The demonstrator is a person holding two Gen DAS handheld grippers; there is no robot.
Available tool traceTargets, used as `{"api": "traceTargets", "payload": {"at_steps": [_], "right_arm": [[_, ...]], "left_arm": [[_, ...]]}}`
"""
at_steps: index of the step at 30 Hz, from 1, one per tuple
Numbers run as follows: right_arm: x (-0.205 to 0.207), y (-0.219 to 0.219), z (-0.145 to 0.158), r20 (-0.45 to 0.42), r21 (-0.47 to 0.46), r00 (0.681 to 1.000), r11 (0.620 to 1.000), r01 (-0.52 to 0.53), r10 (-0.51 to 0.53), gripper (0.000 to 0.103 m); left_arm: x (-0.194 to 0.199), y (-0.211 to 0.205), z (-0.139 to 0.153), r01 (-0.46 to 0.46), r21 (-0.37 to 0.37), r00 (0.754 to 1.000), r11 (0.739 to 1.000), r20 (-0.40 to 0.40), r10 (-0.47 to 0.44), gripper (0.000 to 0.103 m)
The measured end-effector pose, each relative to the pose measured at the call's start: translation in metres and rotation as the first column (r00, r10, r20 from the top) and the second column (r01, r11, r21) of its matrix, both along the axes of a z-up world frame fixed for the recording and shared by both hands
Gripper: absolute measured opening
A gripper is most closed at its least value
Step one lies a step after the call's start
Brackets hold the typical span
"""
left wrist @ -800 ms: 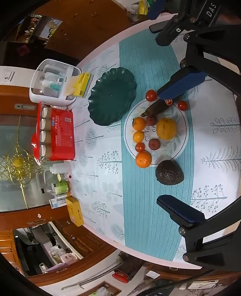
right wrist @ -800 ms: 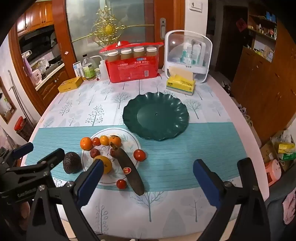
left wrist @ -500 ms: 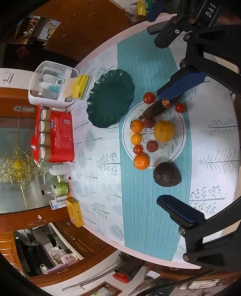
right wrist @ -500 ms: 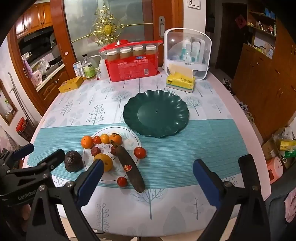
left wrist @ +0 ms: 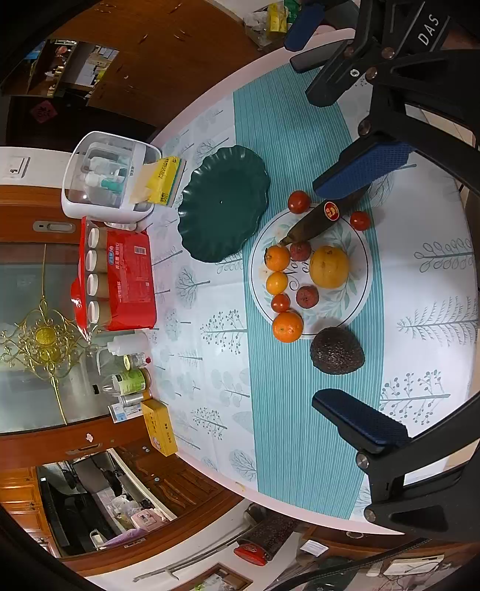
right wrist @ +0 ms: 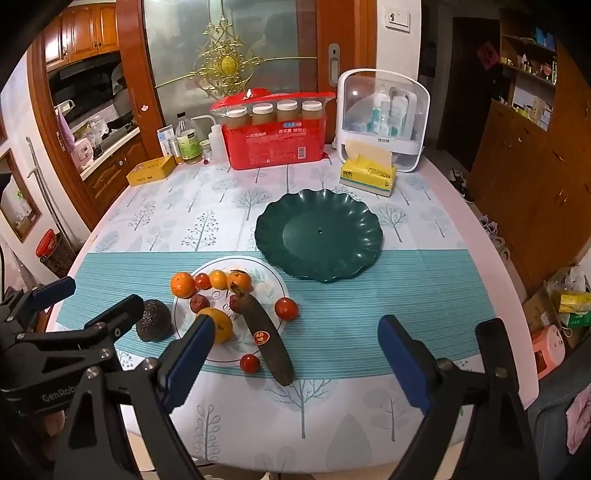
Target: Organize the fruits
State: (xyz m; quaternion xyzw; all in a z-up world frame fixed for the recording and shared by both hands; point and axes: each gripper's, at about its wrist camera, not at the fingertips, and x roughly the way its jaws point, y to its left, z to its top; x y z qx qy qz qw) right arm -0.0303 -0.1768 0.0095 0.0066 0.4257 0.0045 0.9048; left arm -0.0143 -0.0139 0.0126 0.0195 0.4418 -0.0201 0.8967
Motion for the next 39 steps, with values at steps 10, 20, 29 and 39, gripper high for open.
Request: {"api": "traceTargets", "payload": {"at_steps": [10,20,29,39], "right_arm": [[-0.003,-0.001,-0.001,-0.005,0.015,1.0,1.0,-0.01,0.01,0.09],[-0.005,-0.001,-0.004,-0.016,0.02,1.0,1.0,-0.01,0.01,0.09],[-0.005,-0.001,-0.008,-0.026,0.018,0.999,1.0,-0.022,0.022,0.091],[0.003,-0.004,-0.007,-0.029,0.013,0.998,0.999,-0.047,0.047,0.091]], "left_arm": [[-0.003,0.001,-0.001,-0.003,-0.007,1.0,1.0,-0.004,0.003,0.102],[-0.012,0.003,-0.001,-0.022,-0.012,1.0,1.0,-0.001,0.022,0.102],[-0.013,0.003,-0.004,-0.042,-0.001,0.999,0.999,-0.011,0.042,0.102],[-0.01,-0.003,0.0,-0.072,0.032,0.997,0.997,-0.004,0.072,0.102]]}}
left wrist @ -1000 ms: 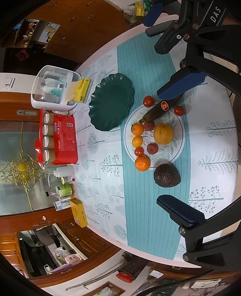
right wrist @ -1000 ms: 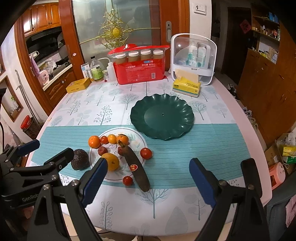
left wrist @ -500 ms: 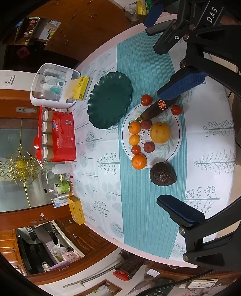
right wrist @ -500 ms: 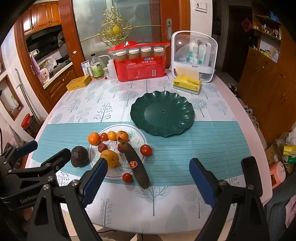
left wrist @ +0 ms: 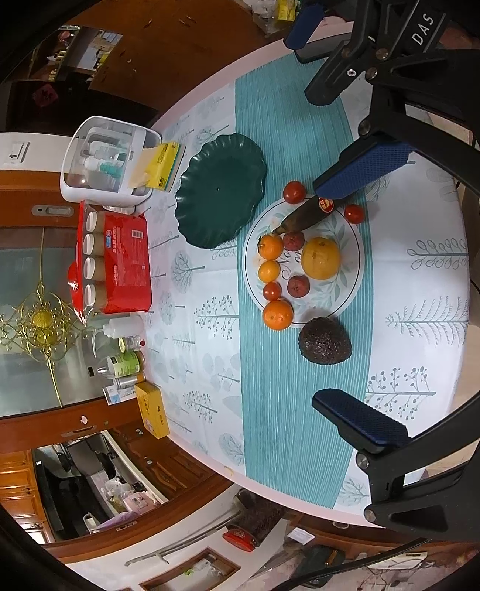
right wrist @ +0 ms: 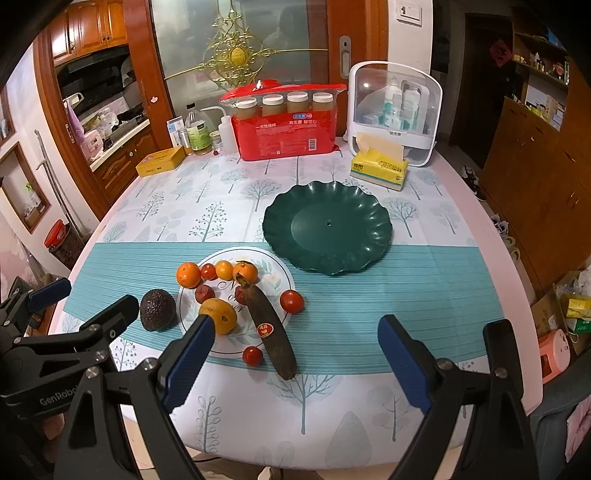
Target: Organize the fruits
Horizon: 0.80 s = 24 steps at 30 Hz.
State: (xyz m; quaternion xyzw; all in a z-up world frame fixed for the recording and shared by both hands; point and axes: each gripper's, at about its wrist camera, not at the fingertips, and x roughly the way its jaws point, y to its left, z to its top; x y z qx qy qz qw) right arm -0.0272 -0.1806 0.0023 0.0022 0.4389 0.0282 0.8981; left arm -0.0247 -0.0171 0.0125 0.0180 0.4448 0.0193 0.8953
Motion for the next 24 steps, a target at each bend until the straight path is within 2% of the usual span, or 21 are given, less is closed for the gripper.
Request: {"api": "traceTargets", "payload": {"at_steps": [13,18,24], "right_arm": [[0.011,-0.006,0.001,-0.014,-0.002,0.999,0.999,-0.046,0.046,0.09],[0.02,-0.002,-0.005,-0.033,0.006,0.997,0.998,-0.07,0.07,0.09],[0.036,0.009,-0.018,-0.089,0.007,0.992,0.996,-0.088,0.088,0.083]], "left_arm": [[0.003,-0.002,0.003,-0.038,-0.005,0.999,0.999,0.003,0.038,0.102],[0.009,0.007,-0.004,-0.048,-0.009,0.999,0.999,-0.022,0.048,0.102],[0.025,0.023,-0.019,-0.057,-0.026,0.996,0.998,-0.066,0.055,0.102]]}}
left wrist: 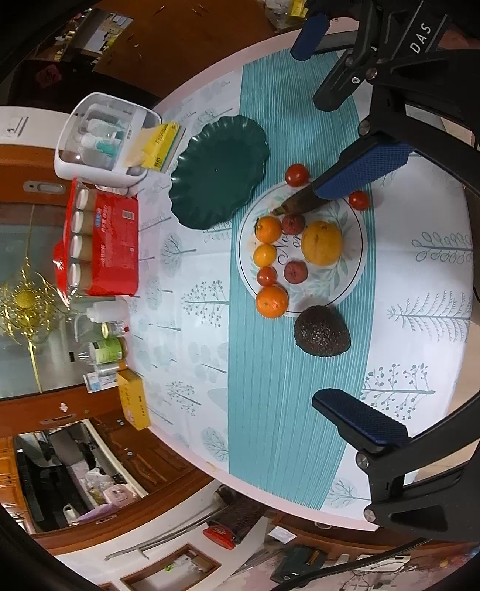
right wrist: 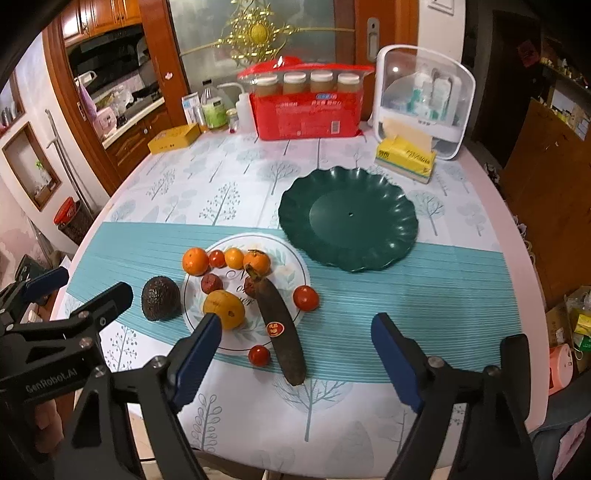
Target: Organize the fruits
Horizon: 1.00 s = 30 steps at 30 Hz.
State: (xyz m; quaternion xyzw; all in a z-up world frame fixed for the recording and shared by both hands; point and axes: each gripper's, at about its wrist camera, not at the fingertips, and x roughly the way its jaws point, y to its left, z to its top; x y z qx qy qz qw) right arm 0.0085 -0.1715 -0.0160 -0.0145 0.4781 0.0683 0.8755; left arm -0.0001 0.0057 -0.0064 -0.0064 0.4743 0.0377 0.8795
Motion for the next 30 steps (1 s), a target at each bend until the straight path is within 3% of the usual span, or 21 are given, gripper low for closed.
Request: {"api": "traceTargets", "payload": {"at_steps": [12,23,30], "right_arm": [[0.03,0.018,-0.029,-0.107,0.005,0.994,1.0,-0.008,0.009,0.076],[0.053,0.021,-0.074,-0.233,0.026,0.972,0.999,-0.023,0.029,0.057],[0.068,0.011,-0.111,-0.314,0.054,0.949,0.998,-0.011,0.028,0.053]], "left_arm": [[0.036,0.025,-0.032,0.001,-0.017,0.996,1.0,-0.095,-0.002,0.102],[0.056,0.049,-0.075,-0.019,-0.006,0.985,1.0,-0.171,0.018,0.102],[0.066,0.075,-0.105,-0.033,-0.012,0.976,0.999,-0.214,0.029,0.102]]}}
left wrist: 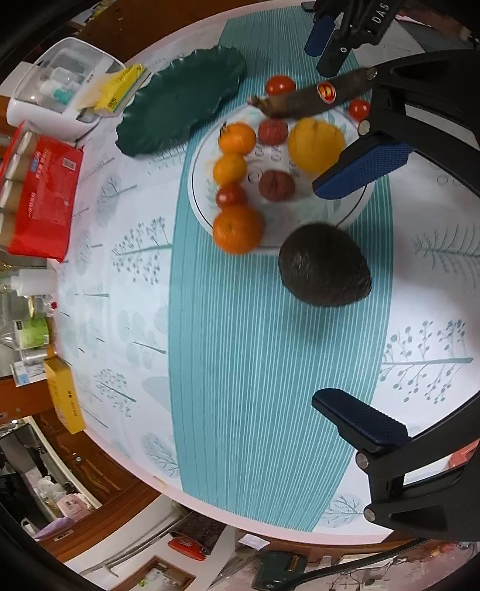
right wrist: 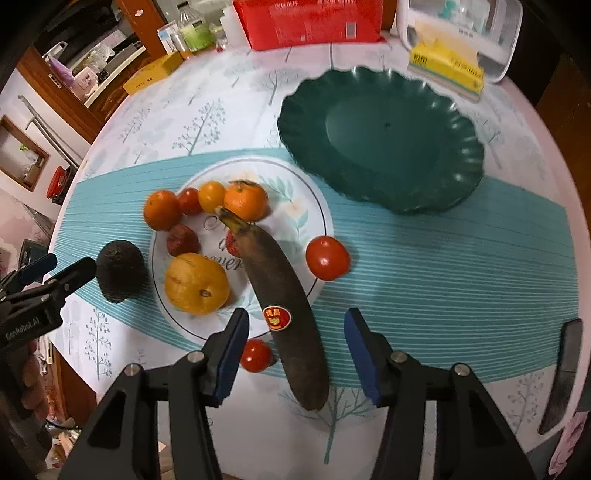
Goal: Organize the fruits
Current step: 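Grasp the dark avocado with the left tool while the right tool grasps the brown banana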
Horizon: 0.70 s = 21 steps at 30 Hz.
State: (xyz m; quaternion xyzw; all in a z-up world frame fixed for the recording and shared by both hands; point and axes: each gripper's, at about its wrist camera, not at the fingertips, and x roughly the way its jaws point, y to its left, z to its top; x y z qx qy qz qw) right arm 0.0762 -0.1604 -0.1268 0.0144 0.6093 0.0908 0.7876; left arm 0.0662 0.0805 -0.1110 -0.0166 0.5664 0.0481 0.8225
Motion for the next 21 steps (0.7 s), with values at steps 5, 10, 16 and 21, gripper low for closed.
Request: {"api": "traceTargets", "payload": {"at_steps": [5,10,16,21], "right_arm": [[0.01,0.001,-0.016,-0.027,0.047,0.999,0.999,-0.018,0.019,0.053],[0.018,0.006,-0.029,-0.054,0.075,0.998,0.996,-0.038,0.042,0.053],[0.026,0.013,-0.043,-0.074,0.073,0.995,0.995,-0.066,0.071,0.048],[0.03,0.018,-0.048,-0.052,0.04,0.994,0.994,-0.098,0.1,0.042]], "left_arm": [[0.009,0.007,-0.023,0.012,-0.047,0.998,0.999,-0.057,-0.015,0.101],[0.015,0.004,-0.04,0.015,-0.075,0.995,0.997,-0.095,-0.022,0.1],[0.021,0.001,-0.055,0.014,-0.085,0.991,0.996,-0.128,-0.025,0.092],[0.024,0.002,-0.065,-0.004,-0.119,0.988,0.993,-0.153,-0.015,0.082]]}}
